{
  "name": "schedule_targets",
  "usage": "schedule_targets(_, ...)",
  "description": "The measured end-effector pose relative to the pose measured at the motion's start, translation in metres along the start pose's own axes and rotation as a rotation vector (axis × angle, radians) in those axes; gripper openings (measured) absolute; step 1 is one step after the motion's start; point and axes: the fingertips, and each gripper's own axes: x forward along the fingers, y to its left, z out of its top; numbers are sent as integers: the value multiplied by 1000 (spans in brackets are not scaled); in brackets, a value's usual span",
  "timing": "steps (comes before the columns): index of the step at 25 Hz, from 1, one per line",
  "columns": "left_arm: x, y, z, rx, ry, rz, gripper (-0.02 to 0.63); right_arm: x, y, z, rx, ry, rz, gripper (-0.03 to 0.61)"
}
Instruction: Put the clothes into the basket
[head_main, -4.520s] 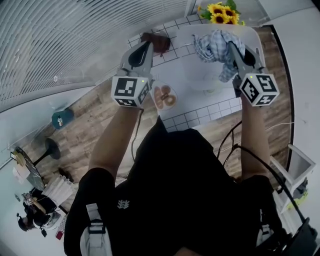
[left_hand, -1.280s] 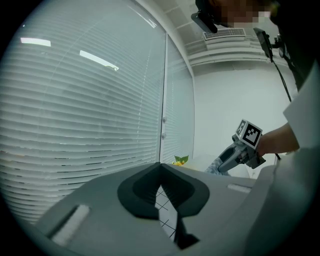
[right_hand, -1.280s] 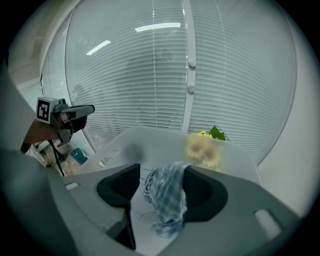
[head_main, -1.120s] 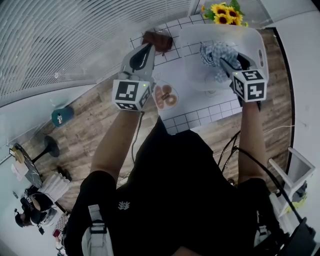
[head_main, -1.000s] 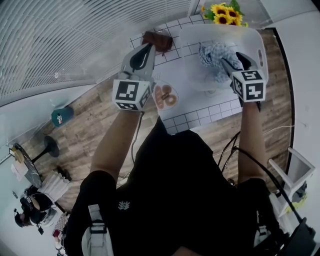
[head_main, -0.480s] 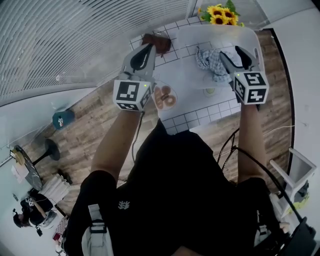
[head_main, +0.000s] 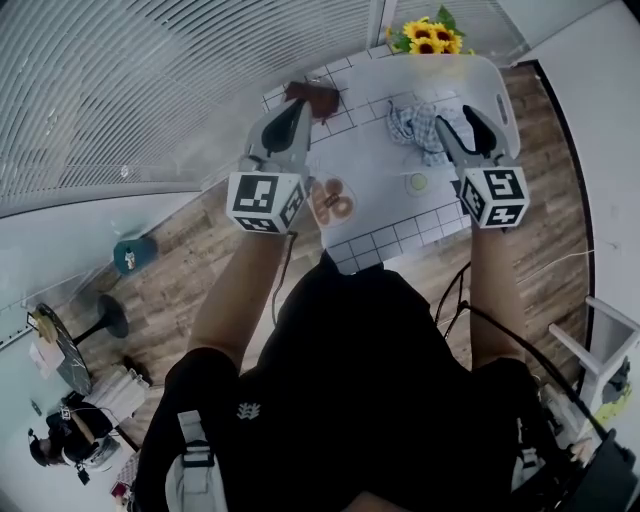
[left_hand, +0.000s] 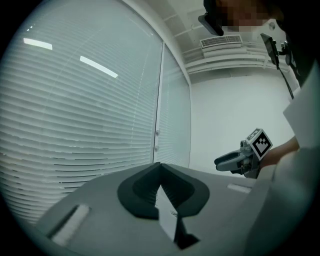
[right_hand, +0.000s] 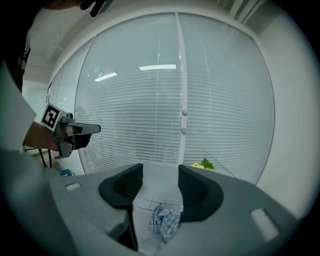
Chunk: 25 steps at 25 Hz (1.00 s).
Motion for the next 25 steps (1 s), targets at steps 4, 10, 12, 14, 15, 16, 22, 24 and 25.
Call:
schedule_targets(4, -17, -8, 6, 8, -11, 2, 8, -26, -6, 6, -7, -44, -33, 181)
schedule_targets(10, -49, -11, 15, 20, -39, 28, 6, -68, -17, 10, 42, -153, -89, 74)
schedule_targets(12, -58, -13, 17, 28, -53, 32, 6, -80, -19, 4, 57, -171, -115, 28)
schedule_targets(14, -65, -16, 17, 31, -52, 29, 6, -92, -19, 0, 82, -195, -128, 3)
schedule_targets(15, -68, -17, 16, 32, -50, 28, 6, -98, -18, -1, 94, -210, -131, 3)
schedule_targets(16, -71, -19, 16, 31, -49, 28, 6, -103, -17, -2, 105, -222, -133, 3)
schedule_targets(22, -87, -27, 10, 32, -42, 23, 8, -123, -10, -14, 96, -221, -152, 2)
schedule_targets(24, -89, -28, 9, 32, -41, 25, 6, -127, -8, -18, 91, -213, -158, 2)
schedule_targets(25, -90, -28, 10, 32, -42, 25, 6, -129, -7, -20, 91, -208, -160, 2)
